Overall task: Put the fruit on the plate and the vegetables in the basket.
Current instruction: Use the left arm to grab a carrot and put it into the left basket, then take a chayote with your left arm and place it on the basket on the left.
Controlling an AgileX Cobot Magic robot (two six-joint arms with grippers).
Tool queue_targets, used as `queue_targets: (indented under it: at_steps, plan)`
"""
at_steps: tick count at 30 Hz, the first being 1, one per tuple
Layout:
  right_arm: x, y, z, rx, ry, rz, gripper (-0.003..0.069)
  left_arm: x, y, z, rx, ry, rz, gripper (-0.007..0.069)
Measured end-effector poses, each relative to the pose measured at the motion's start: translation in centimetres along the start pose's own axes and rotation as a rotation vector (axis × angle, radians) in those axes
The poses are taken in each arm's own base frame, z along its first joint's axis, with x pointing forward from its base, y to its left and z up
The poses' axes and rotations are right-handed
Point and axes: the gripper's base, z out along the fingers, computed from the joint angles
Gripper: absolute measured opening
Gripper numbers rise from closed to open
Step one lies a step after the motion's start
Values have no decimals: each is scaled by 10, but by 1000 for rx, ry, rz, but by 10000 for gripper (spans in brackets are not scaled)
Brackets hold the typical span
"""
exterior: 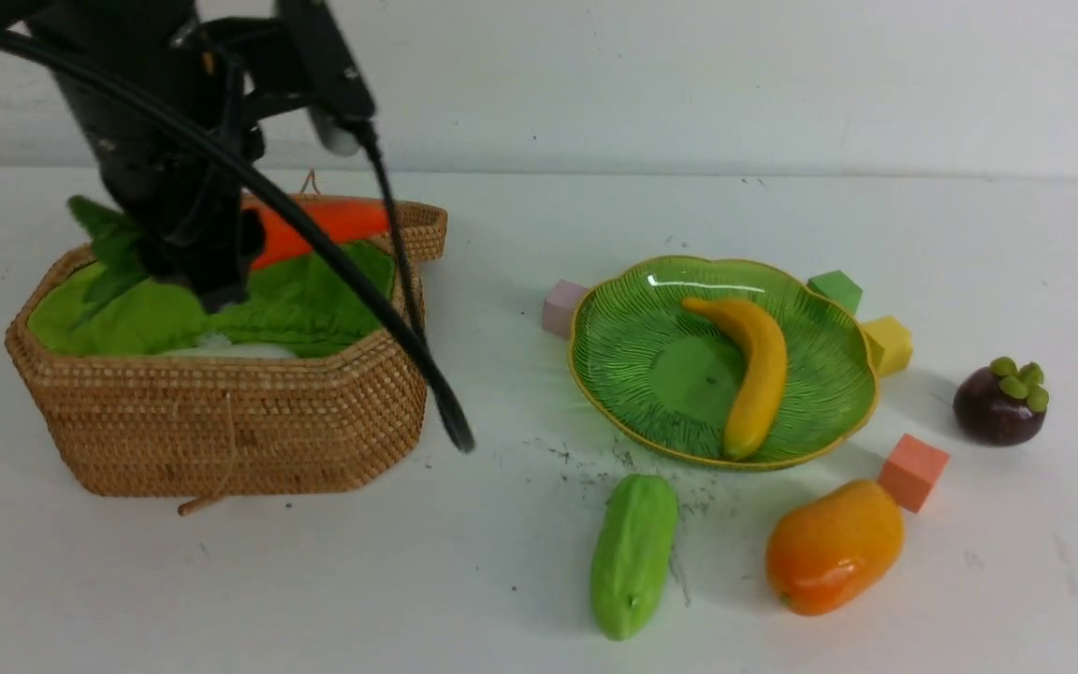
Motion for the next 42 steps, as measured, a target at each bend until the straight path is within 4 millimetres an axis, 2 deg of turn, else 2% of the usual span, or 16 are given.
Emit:
queue_targets:
  at_steps: [4, 7, 11, 15, 17, 21, 23, 27, 29, 31, 32, 33, 35, 37, 38, 42]
  plan:
    - [0, 0, 0, -3, 0, 1, 235, 17, 28, 34, 29, -27, -106, 395]
    - [0, 0, 0, -5, 0, 3, 235, 27, 37, 50, 60, -24, -160, 395]
    - [0, 1, 0, -12, -1, 6, 236, 32, 42, 53, 57, -26, -180, 425]
    - [-1, 1, 0, -11, -9, 6, 236, 32, 42, 52, 50, -32, -179, 564]
    - [-2, 1, 0, -11, -17, 6, 236, 32, 43, 52, 48, -33, -179, 598]
    - [-2, 1, 0, -10, -24, 6, 236, 31, 42, 51, 48, -45, -182, 582]
    - [-2, 1, 0, -10, -24, 6, 236, 25, 37, 41, 65, -95, -201, 501]
    - [-2, 1, 0, -12, -24, 7, 236, -8, 9, 14, 156, -240, -289, 234]
    - [-2, 1, 0, -15, -24, 9, 236, -32, -18, 0, 237, -288, -334, 43]
    - [-2, 1, 0, -16, -23, 9, 236, -50, -44, -6, 304, -286, -367, -13]
    - [-2, 1, 0, -16, -23, 9, 236, -52, -47, -7, 311, -285, -371, -13]
    - [-2, 1, 0, -17, -20, 9, 236, -67, -70, -9, 366, -263, -401, -13]
    - [-1, 1, 0, -15, -11, 8, 236, -84, -99, -8, 424, -220, -433, -13]
    - [0, 1, 0, -14, -4, 7, 236, -93, -115, -4, 450, -193, -437, -13]
    - [1, 1, 0, -15, 6, 7, 236, -100, -130, 2, 468, -164, -425, -8]
    - [4, 1, 0, -15, 45, 5, 236, -120, -172, 34, 510, -59, -365, 120]
